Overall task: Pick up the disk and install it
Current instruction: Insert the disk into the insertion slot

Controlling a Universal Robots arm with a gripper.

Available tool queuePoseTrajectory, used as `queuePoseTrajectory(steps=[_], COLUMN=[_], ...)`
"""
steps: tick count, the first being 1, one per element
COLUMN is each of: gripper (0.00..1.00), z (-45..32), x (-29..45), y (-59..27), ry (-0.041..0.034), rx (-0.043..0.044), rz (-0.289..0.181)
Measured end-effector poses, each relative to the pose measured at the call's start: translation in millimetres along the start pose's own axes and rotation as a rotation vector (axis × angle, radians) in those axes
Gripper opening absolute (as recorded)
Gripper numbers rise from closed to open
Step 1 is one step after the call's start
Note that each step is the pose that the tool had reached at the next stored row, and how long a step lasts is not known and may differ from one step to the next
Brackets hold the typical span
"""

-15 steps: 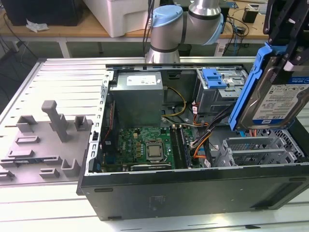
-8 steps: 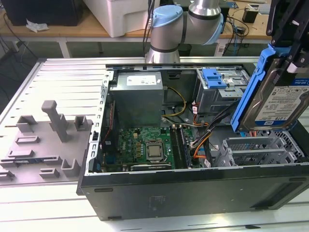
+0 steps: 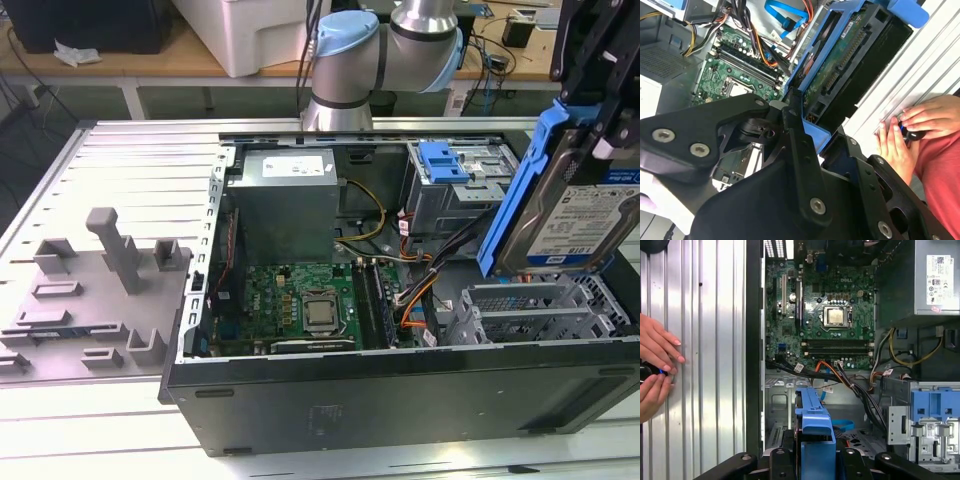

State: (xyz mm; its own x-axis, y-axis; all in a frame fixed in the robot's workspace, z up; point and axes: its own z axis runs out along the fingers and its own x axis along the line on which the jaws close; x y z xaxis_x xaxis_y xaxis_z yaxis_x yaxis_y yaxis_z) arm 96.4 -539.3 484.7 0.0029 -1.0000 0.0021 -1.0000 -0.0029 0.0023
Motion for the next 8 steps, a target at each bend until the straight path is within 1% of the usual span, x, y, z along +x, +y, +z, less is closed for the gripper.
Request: queuePoseTrajectory(steps=[8], gripper=[0.37], z=[2.8], x=[0.7], y=[-1.7], ry=[0.0], rx=[0.0], rz=[0.0])
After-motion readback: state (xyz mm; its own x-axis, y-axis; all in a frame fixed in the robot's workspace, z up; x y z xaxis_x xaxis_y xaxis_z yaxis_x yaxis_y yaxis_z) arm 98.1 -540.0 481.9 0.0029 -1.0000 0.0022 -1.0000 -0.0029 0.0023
